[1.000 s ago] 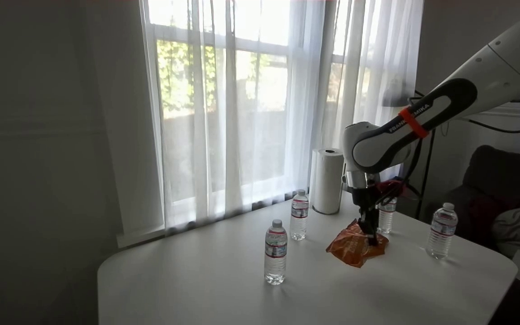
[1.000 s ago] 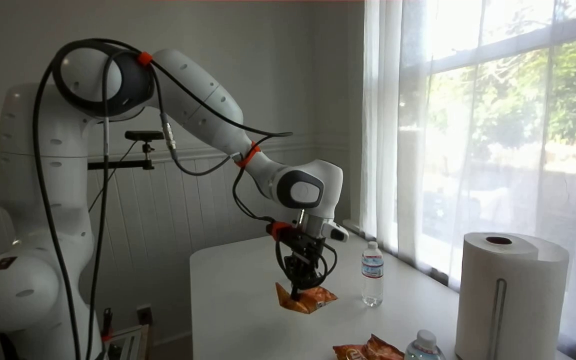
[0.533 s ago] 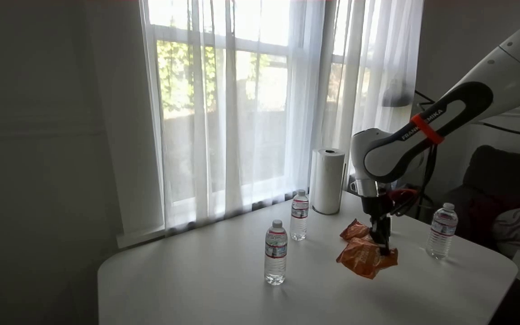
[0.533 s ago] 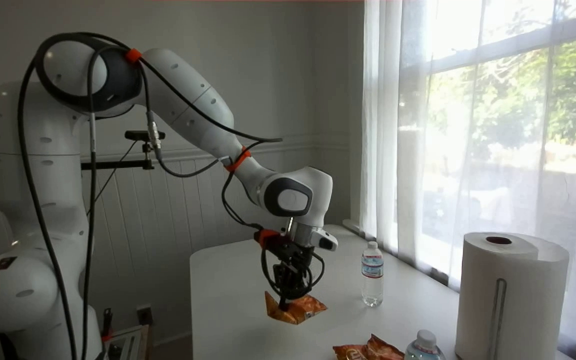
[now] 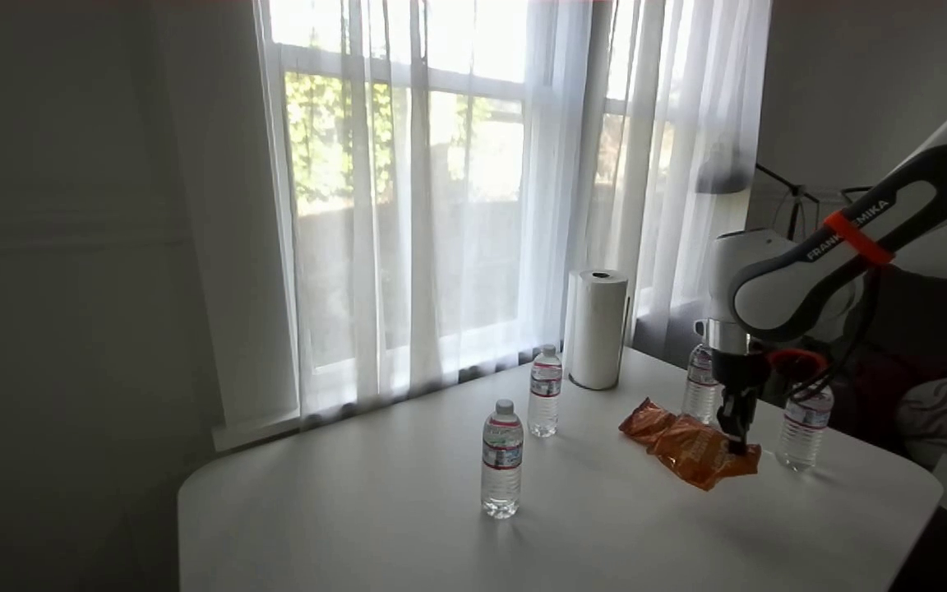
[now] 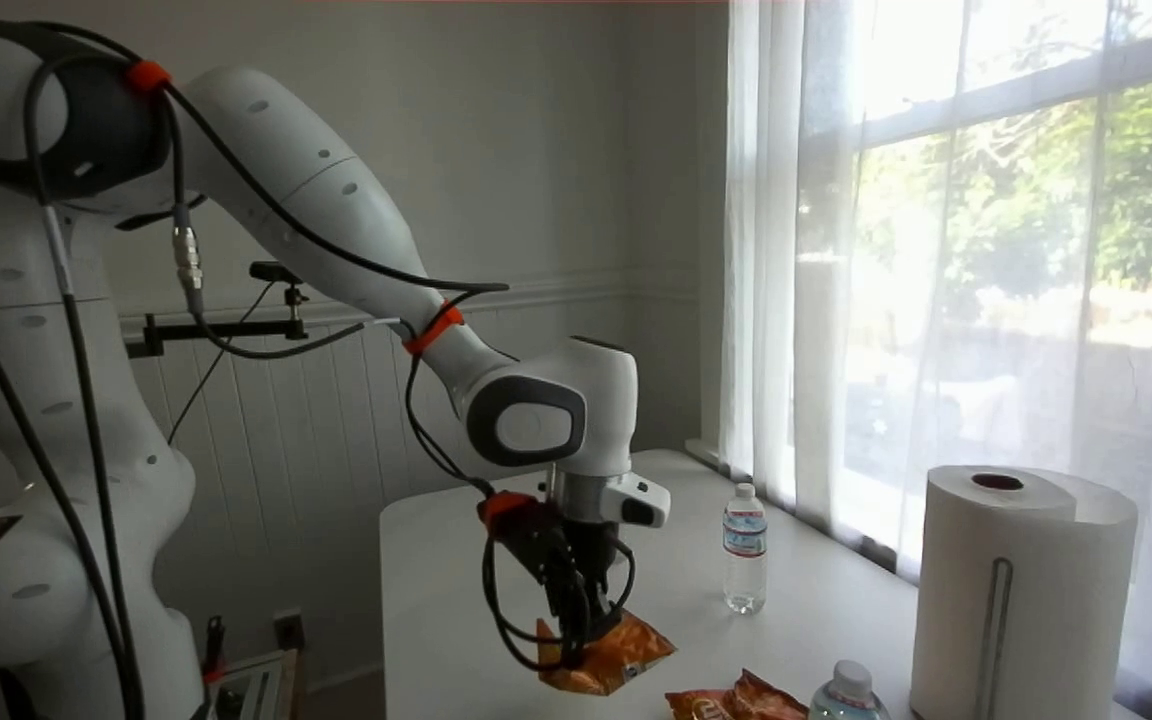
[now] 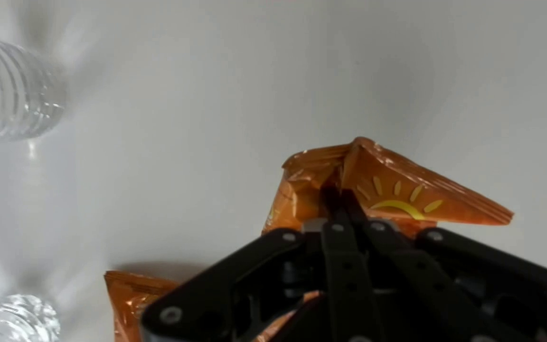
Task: Pick up the water bottle to the right and move it further to the right on the table, pick up one orange packet and put it next to the water bottle on the right, pick up the bottommost water bottle and place it a little behind the water bottle on the right, pick up the orange packet to the left and put it next to the water bottle by itself
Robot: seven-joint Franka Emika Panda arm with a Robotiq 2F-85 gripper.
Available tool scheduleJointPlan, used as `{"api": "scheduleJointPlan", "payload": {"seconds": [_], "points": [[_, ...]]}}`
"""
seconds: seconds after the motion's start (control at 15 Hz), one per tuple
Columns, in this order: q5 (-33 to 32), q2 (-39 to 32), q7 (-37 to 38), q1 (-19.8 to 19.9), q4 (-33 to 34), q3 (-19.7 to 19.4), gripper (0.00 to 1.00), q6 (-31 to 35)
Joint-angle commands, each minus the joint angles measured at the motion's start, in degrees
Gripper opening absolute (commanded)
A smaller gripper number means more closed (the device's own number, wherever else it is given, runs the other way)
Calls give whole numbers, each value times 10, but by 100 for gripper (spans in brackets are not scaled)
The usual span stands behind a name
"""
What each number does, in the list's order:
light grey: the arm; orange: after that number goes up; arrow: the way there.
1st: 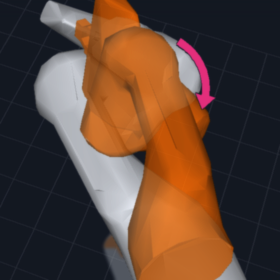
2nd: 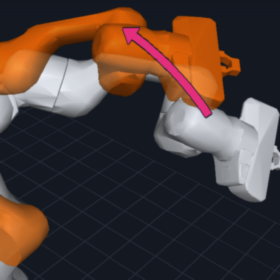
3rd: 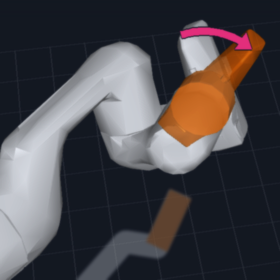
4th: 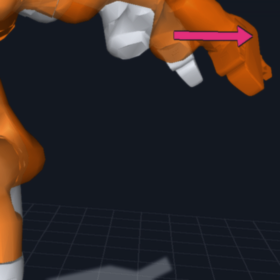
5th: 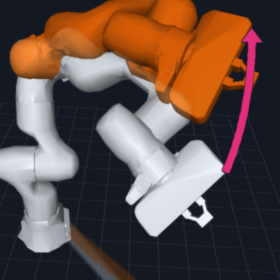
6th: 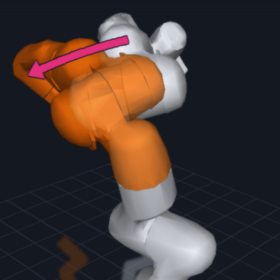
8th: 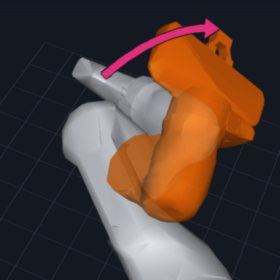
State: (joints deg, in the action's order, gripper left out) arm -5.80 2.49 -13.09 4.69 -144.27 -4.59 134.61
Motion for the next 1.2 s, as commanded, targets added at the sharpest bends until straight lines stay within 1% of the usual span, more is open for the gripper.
{"api": "scheduleJointPlan", "payload": {"seconds": [0.0,0.33,0.73,1.13], "points": [[-23,26,-9,24,-33,-25,0,18],[-38,8,-29,44,-37,-48,0,9],[-48,-6,-53,53,-55,-61,0,9],[-55,-18,-57,63,-61,-69,0,21]]}}
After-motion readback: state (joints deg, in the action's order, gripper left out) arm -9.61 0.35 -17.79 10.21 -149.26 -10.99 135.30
